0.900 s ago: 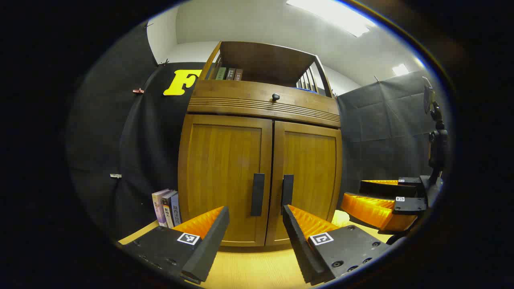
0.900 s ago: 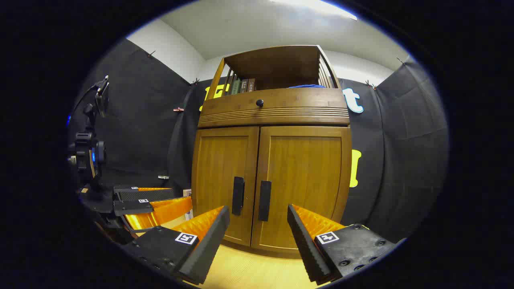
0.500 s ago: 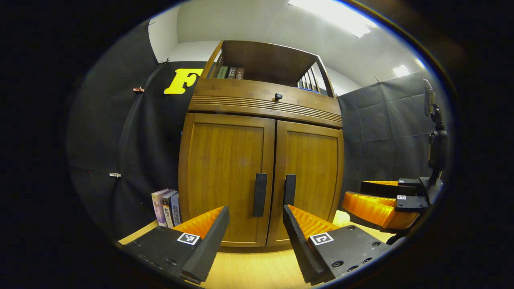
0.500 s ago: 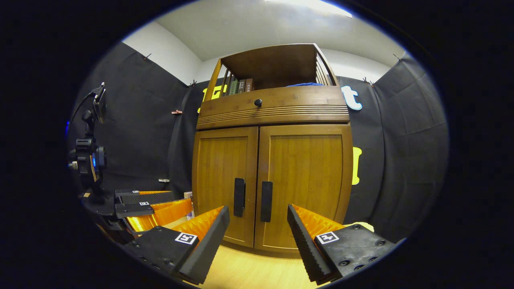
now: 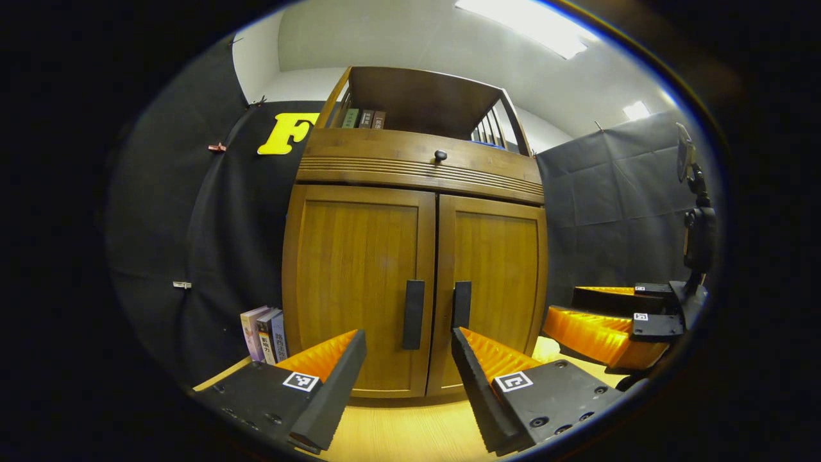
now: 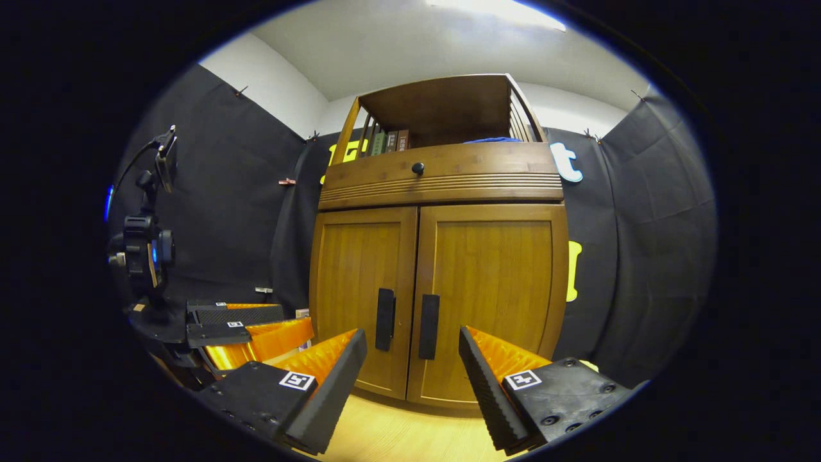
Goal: Open the right door of the double-door shoe cabinet with the right hand, and open the left door with the left hand.
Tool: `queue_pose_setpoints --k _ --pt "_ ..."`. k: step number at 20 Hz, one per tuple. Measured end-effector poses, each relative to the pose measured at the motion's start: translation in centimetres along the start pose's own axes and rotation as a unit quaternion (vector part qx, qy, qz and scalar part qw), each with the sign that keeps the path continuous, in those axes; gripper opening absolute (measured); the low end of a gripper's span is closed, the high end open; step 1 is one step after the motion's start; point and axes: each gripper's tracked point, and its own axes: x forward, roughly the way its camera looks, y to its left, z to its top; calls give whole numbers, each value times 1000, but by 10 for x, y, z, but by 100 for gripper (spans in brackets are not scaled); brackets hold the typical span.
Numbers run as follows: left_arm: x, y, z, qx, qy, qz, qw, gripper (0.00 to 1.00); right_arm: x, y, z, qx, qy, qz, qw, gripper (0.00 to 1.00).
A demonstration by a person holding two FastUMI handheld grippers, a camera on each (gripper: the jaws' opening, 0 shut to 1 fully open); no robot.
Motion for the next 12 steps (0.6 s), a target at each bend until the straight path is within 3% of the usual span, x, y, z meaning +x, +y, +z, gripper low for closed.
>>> queue_pose_setpoints --k 11,12 --pt "-4 5 1 -2 -3 6 1000 84 4 5 -4 11 8 9 1000 92" --pt "-4 4 0 -1 -4 6 1000 80 4 5 -4 13 8 11 1000 92"
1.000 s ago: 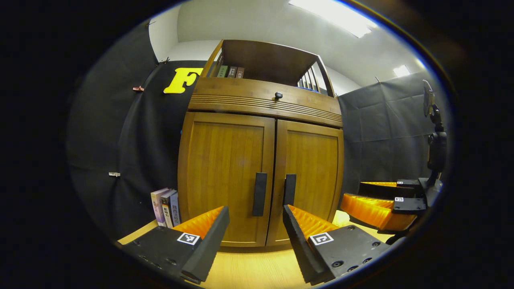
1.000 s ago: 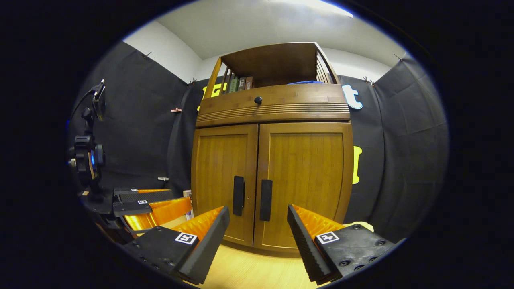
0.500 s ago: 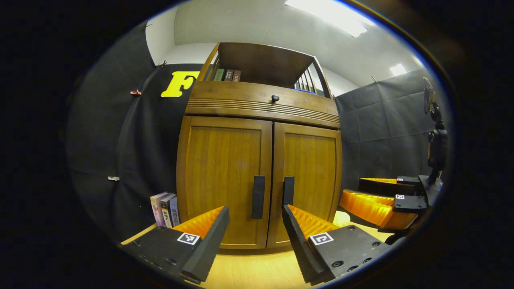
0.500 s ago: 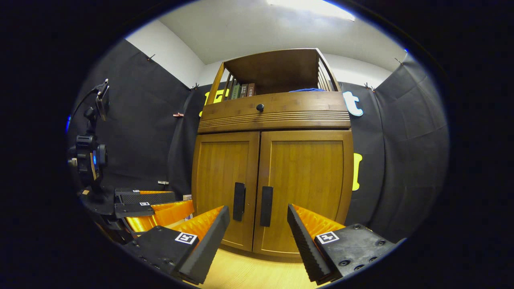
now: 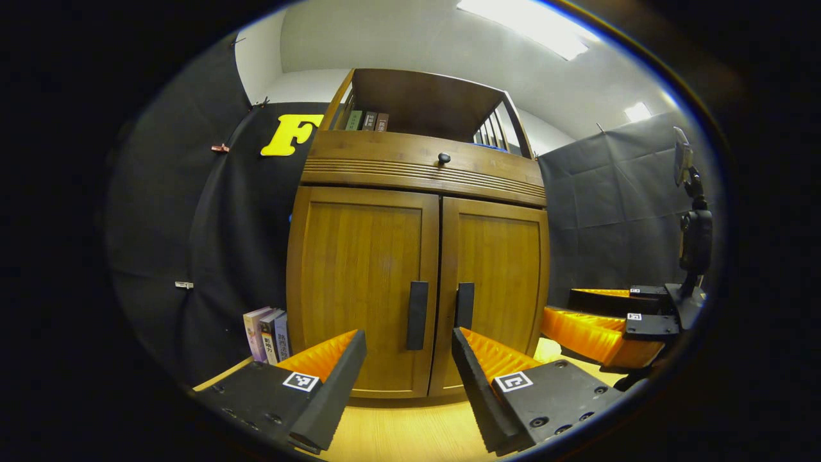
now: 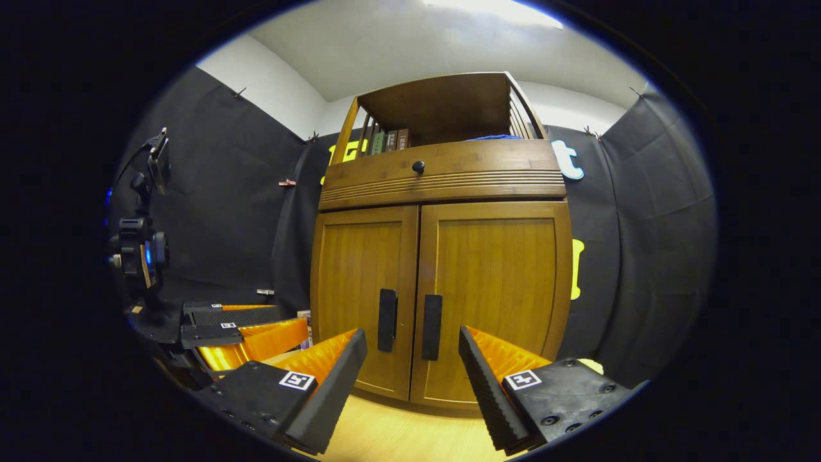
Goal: Open the right door of the double-door shoe cabinet with the right hand, and open the left door with the left hand.
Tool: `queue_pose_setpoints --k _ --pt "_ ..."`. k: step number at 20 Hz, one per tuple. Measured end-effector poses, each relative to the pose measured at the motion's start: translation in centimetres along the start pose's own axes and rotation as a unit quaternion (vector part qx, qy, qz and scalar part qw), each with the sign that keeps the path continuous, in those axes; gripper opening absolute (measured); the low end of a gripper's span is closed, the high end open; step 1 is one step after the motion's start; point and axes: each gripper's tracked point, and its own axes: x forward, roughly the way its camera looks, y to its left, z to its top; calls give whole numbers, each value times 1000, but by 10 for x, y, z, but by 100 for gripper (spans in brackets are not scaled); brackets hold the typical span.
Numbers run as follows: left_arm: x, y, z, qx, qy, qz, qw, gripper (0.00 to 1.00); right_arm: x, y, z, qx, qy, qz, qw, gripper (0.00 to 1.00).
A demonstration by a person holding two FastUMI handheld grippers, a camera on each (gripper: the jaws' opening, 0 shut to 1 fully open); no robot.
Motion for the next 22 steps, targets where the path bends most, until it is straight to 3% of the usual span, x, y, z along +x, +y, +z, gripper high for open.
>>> queue_pose_setpoints --k 1,12,17,18,19,22 --pt "-1 0 0 0 0 -1 1000 84 1 0 0 1 0 1 1000 92" --pt "-22 7 -2 3 -3 3 1000 84 46 8 -14 8 -3 15 1000 92" --pt "-30 17 2 4 -8 8 1000 84 77 3 -33 25 10 2 1000 85" --pt "-31 19 1 3 -8 7 1000 80 84 2 -37 25 12 1 1000 85" --pt "-32 20 1 2 -7 8 1000 84 93 -1 -40 23 10 -1 1000 86" --pt "-33 29 -2 8 -1 16 1000 84 114 -8 -55 22 11 -8 1000 86"
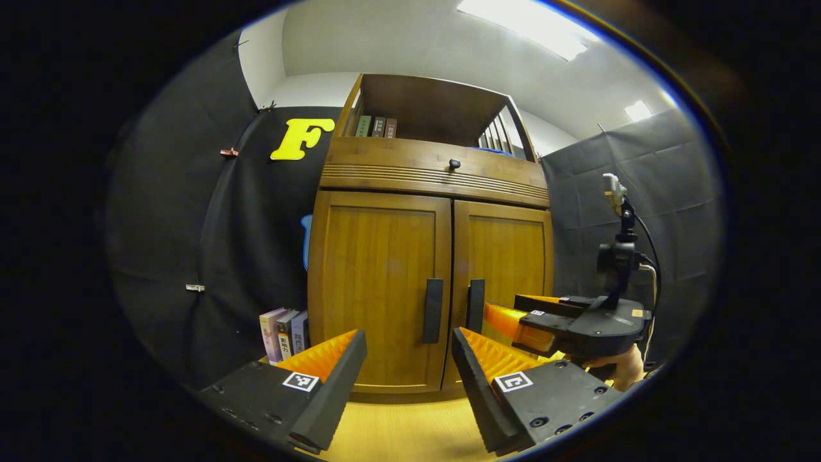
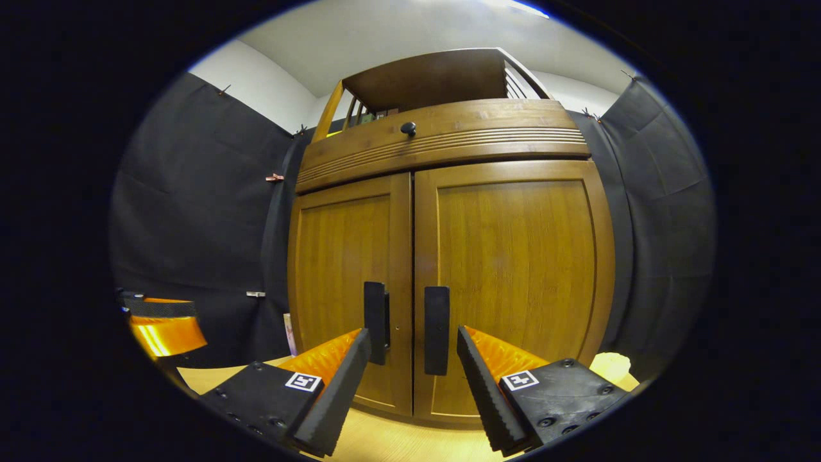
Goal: Open the right door of the double-door shoe cabinet with the right hand, and open the left door with the left hand.
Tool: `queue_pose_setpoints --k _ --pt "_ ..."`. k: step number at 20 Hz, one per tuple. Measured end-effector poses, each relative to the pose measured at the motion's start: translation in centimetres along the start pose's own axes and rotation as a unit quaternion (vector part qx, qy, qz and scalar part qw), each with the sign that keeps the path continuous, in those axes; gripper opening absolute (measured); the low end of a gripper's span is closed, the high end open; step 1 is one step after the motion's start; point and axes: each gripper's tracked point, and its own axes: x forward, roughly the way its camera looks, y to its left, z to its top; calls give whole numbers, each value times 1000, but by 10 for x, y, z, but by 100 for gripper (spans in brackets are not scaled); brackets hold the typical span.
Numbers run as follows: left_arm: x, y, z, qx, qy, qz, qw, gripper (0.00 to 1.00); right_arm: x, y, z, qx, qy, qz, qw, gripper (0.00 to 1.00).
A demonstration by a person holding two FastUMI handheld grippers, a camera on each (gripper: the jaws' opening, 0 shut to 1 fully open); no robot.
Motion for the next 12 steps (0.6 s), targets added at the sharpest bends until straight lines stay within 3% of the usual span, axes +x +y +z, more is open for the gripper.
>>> queue_pose_setpoints --k 7,9,12 --pt "-1 12 -18 -2 18 11 1000 84 44 -16 -27 17 13 -20 1000 84" --pt "1 14 -21 -4 20 13 1000 80 55 -20 -35 17 20 -21 999 84" --pt "1 17 -25 -12 20 12 1000 84 73 -26 -50 33 33 -27 999 89"
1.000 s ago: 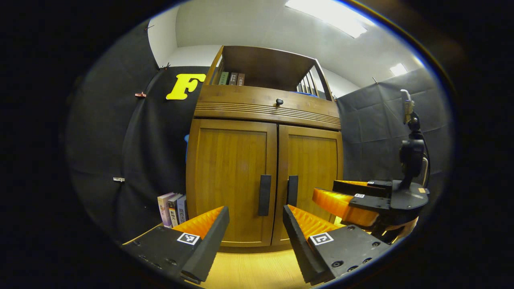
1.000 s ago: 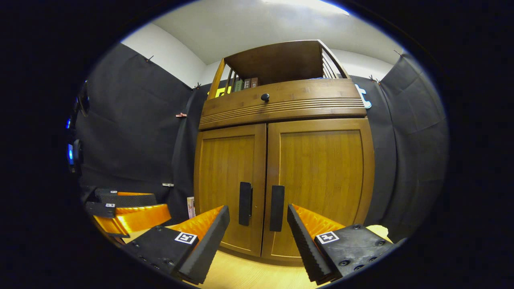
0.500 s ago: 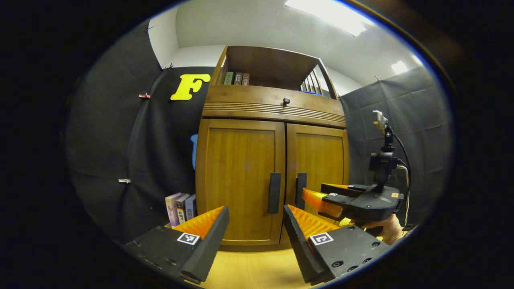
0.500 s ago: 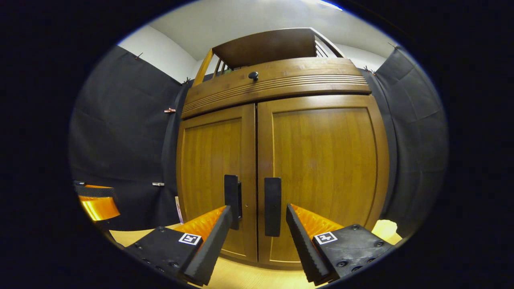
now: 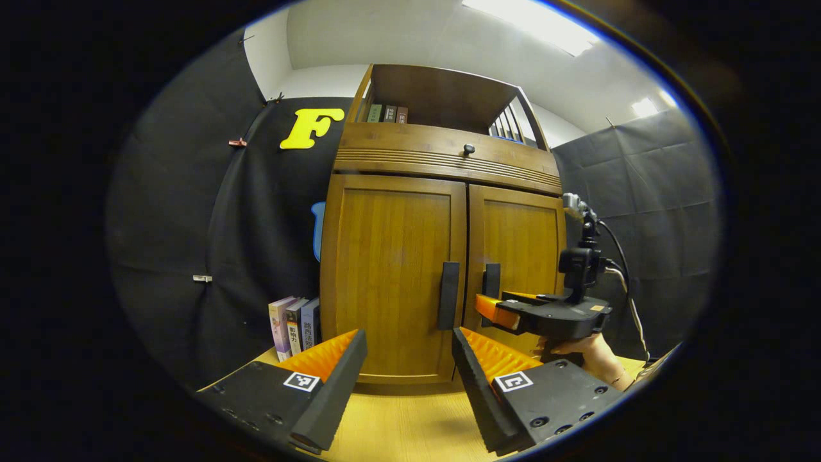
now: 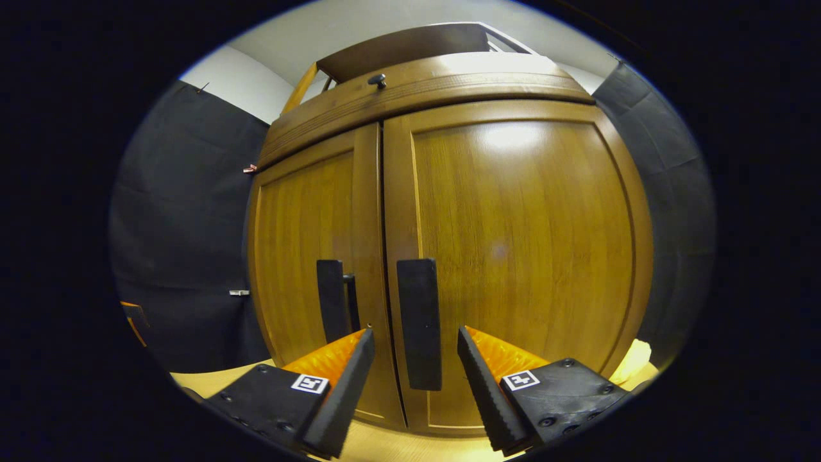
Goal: Open the right door of the double-door shoe cabinet with the right hand, and open the left door with the left hand.
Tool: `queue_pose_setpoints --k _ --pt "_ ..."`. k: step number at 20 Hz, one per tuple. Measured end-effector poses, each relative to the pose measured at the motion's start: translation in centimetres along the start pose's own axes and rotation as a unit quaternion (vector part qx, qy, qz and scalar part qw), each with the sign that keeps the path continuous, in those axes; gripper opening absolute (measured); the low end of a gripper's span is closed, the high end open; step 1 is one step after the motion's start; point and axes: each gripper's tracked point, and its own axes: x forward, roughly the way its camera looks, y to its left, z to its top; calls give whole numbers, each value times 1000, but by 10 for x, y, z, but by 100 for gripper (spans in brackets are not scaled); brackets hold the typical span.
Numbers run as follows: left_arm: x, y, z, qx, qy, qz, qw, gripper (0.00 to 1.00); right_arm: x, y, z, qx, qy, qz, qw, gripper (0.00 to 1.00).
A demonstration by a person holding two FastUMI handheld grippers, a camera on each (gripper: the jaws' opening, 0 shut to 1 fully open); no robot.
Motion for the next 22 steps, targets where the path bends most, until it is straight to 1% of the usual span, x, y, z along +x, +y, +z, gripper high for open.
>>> queue_pose_setpoints --k 1,3,5,7,8,9,10,11,12,13,17,18,19,20,21,22 --pt "1 2 0 -2 0 1 1000 84 5 -3 -3 1 1 -4 1000 78" --pt "1 9 -1 -5 0 8 1000 84 13 -9 -8 1 4 -13 1000 76" --pt "3 14 -2 -8 -5 14 1000 84 18 -6 -10 14 7 -9 1000 53" --pt "1 17 -4 -15 -5 18 1000 84 17 -5 -8 21 2 -9 1000 53" --pt "1 19 -7 -18 -2 20 1000 84 13 -4 -1 19 -9 -8 1000 59" --pt "2 20 -8 -21 2 19 1000 83 1 -5 6 13 -13 -17 1000 47" --pt "2 20 -12 -23 7 18 1000 80 20 -5 -3 7 -21 -21 1000 35" --pt "2 20 -14 -25 12 18 999 83 19 -6 -3 3 -22 -22 999 30" --pt "-1 20 -16 -26 15 18 999 83 17 -5 -3 3 -23 -24 999 41" --pt "-3 21 -16 -26 15 19 999 83 17 -4 -3 2 -23 -23 999 21" --pt "-11 22 -10 -23 8 26 999 83 15 -4 -3 -4 -16 -18 1000 21" --pt "-11 21 -8 -21 6 28 999 83 14 -4 -3 -6 -15 -16 1000 26" --pt "-13 20 -7 -19 6 28 999 83 13 -3 -1 -8 -13 -15 1000 26" --pt "-14 19 -8 -18 5 28 999 83 11 -2 -1 -10 -11 -13 1000 31" --pt "-16 17 -7 -17 5 27 999 83 9 -1 2 -13 -9 -11 1000 26" --pt "-16 15 -8 -17 6 26 999 78 7 0 3 -16 -8 -9 1000 21"
